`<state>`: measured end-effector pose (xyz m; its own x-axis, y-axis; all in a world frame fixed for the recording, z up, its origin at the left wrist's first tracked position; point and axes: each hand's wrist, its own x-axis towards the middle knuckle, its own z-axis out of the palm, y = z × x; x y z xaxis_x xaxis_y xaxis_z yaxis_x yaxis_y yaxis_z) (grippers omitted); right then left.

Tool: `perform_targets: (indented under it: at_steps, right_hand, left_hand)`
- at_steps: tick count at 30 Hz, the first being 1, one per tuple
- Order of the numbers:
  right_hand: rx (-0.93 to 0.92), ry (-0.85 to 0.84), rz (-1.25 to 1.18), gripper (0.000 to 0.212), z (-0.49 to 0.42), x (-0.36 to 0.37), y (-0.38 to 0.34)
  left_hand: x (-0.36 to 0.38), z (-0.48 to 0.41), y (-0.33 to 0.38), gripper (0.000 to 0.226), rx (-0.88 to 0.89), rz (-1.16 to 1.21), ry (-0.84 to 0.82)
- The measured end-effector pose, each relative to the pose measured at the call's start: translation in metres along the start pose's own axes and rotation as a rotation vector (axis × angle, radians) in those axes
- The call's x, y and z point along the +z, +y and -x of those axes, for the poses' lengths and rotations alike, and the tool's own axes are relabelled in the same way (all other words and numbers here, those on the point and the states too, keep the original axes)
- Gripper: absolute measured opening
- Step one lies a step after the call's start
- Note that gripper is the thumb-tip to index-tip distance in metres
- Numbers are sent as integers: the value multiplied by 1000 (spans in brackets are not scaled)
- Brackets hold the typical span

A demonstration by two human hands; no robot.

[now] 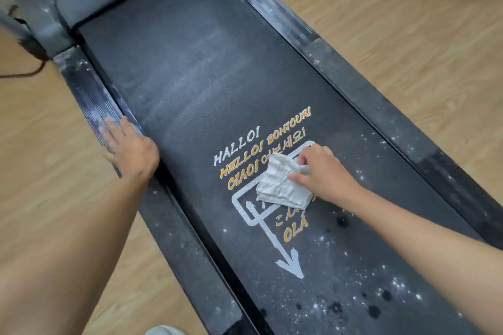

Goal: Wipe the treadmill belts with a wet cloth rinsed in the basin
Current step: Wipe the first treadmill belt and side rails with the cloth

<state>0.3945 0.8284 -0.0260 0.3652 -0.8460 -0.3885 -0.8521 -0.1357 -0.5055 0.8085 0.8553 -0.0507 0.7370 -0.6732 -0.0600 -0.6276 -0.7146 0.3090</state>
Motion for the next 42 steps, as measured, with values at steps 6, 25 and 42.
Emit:
perform_targets:
  at_steps: [6, 25, 42]
  right_hand:
    - [56, 75, -367, 27, 19, -32, -9]
    - [254, 150, -1343, 35, 55, -45, -3]
    - [176, 71, -1242, 22, 67, -48, -30]
  left_hand:
    - [-8, 186, 123, 26, 626, 585, -359]
    - [-19, 231, 165, 28, 445, 744, -689]
    - [-43, 223, 169, 33, 339, 907, -793]
